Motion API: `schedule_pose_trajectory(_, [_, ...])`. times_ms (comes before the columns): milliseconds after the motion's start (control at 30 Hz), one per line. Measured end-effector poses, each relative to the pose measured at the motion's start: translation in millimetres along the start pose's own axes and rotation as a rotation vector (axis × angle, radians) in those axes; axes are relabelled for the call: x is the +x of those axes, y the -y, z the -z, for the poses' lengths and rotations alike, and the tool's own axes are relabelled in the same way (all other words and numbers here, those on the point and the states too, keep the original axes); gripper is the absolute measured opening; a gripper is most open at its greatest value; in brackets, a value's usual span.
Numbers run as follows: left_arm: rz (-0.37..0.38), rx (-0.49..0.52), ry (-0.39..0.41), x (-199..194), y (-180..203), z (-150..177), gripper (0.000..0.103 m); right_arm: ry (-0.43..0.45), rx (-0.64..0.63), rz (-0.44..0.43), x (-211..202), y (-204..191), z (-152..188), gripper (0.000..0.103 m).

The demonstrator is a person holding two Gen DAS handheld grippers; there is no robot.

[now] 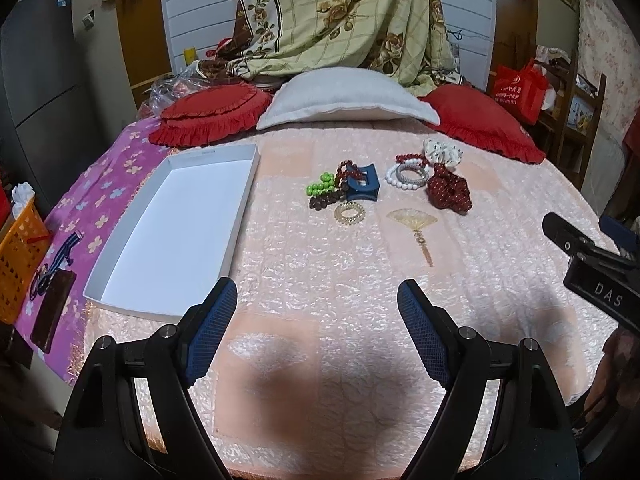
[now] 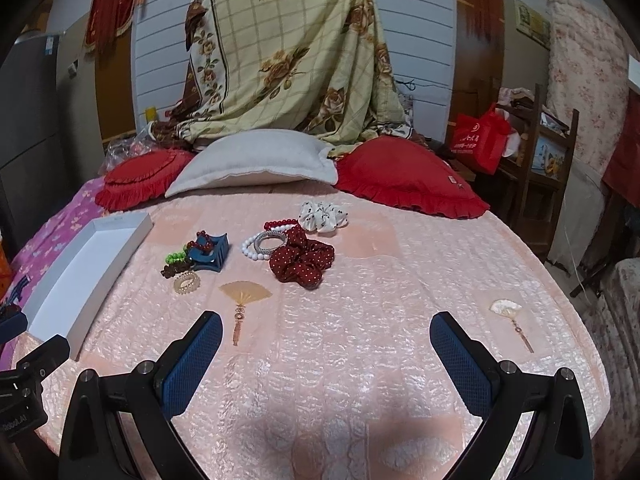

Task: Organize jewelry

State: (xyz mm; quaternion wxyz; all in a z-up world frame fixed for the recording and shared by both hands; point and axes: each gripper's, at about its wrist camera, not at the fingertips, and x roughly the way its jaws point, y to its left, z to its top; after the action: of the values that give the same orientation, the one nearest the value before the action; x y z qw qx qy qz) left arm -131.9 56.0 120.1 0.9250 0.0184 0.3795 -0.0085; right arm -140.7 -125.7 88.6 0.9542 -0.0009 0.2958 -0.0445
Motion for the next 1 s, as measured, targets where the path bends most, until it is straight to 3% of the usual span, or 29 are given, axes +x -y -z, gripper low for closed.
schedule_pose_trajectory(633, [-0.021, -0.007, -0.042, 43, -12, -18, 0.083, -0.048, -0.052, -0.01, 57, -17, -24, 0.103])
schedule_pose_trajectory(1000, [-0.013, 0.021, -0.046, 59, -8, -42, 0.083, -0.077, -0.029, -0.013, 80, -7, -30, 0.103])
